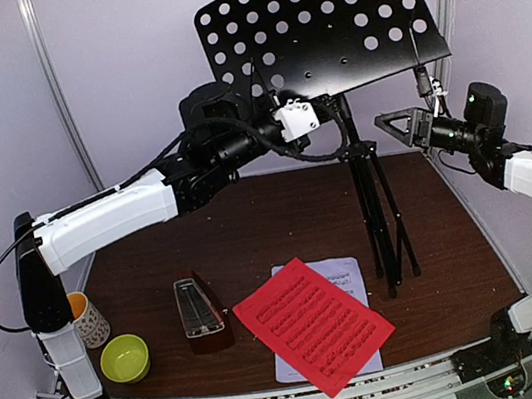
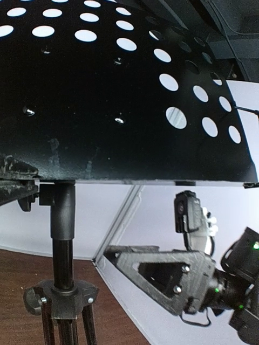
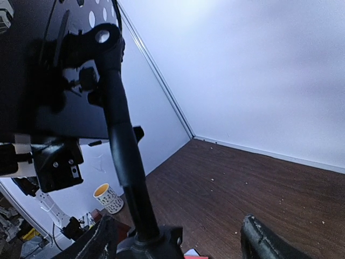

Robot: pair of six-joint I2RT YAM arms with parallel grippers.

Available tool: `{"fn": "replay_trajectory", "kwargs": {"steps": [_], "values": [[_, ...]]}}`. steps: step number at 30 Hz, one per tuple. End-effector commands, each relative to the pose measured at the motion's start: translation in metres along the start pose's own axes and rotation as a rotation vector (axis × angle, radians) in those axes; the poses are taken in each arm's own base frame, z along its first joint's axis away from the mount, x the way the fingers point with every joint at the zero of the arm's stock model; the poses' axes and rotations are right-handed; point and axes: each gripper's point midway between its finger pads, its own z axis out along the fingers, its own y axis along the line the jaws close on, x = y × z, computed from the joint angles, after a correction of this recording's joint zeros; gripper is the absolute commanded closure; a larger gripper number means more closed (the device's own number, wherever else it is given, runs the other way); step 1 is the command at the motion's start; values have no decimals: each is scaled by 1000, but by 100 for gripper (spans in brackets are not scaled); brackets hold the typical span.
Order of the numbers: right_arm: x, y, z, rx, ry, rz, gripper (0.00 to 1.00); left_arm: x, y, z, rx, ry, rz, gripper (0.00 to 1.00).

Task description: Set up the instrument practice props

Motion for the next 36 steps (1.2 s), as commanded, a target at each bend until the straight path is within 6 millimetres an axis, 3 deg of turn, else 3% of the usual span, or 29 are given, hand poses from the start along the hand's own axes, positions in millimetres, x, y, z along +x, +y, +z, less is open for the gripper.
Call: {"fn": "replay_trajectory", "kwargs": {"steps": [1,9,16,20,30,36], "values": [[-22,23,1,-177,-38,-19,23,-129,158,-85,-480,-443,41,100],[-33,69,-8,-475,-76,81,30,-141,141,-83,-438,-491,76,100],[-18,92,-5,-539,-4,123,36,-145,135,-81,-427,-502,90,100],[-10,93,-3,-515,23,125,40,-144,134,-81,-430,-497,96,100],[32,62,9,-291,157,67,52,-145,132,-80,-433,-505,106,100],[35,62,12,-276,170,73,58,-147,129,-78,-429,-513,114,100]]}}
